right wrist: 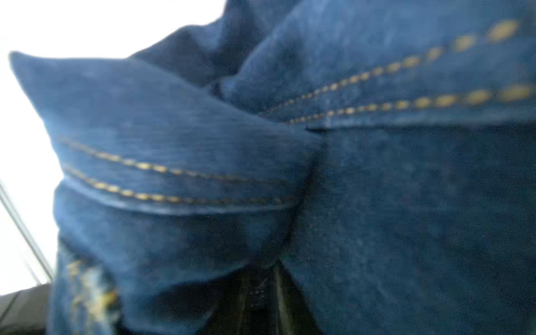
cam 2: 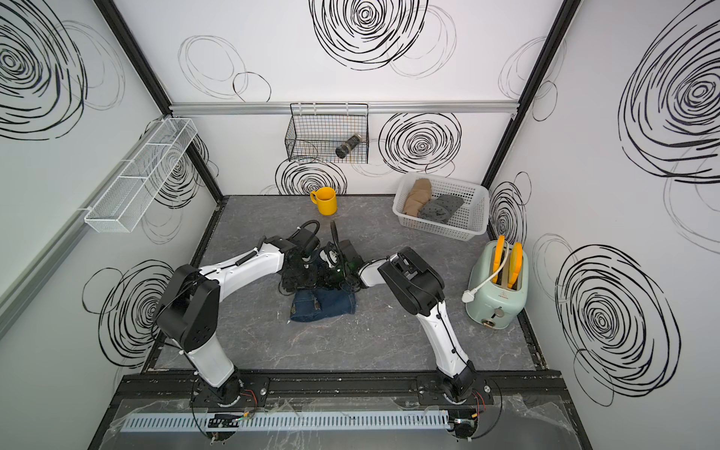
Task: Roll up the skirts
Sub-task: Roll the skirt at the center of the board.
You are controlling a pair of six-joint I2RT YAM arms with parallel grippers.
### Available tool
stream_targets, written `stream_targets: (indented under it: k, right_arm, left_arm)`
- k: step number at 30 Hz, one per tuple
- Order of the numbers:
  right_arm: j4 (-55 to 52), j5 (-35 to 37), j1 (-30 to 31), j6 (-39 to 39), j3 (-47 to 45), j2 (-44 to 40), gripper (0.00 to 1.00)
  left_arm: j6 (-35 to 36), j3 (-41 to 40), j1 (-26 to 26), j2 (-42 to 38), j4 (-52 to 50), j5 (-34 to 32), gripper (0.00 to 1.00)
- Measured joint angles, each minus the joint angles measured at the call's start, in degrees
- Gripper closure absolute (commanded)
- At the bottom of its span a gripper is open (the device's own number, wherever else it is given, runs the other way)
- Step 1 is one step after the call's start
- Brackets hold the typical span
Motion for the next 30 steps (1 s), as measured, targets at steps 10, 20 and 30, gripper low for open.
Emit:
stream_targets:
  k: [10,20,30]
  right_arm:
    - [-0.1,0.1,0.1,-1.0,0.0,0.0,0.76]
    - [-0.4,2.3,0.6,-3.8,-0.7,-1.0,0.72]
    - [4.2,4.2,0.7,-4.6,-4.9,-2.7,0.7]
  left_arm:
    - [-0.5,2.6,0.2,1.6,-1.9,3.5,1.0]
    - [-4.6,7.1,1.5,5.3,-7.2,5.1,1.0]
    - [-4.8,12.8,2.4,10.1,-13.0,8.3,0.84]
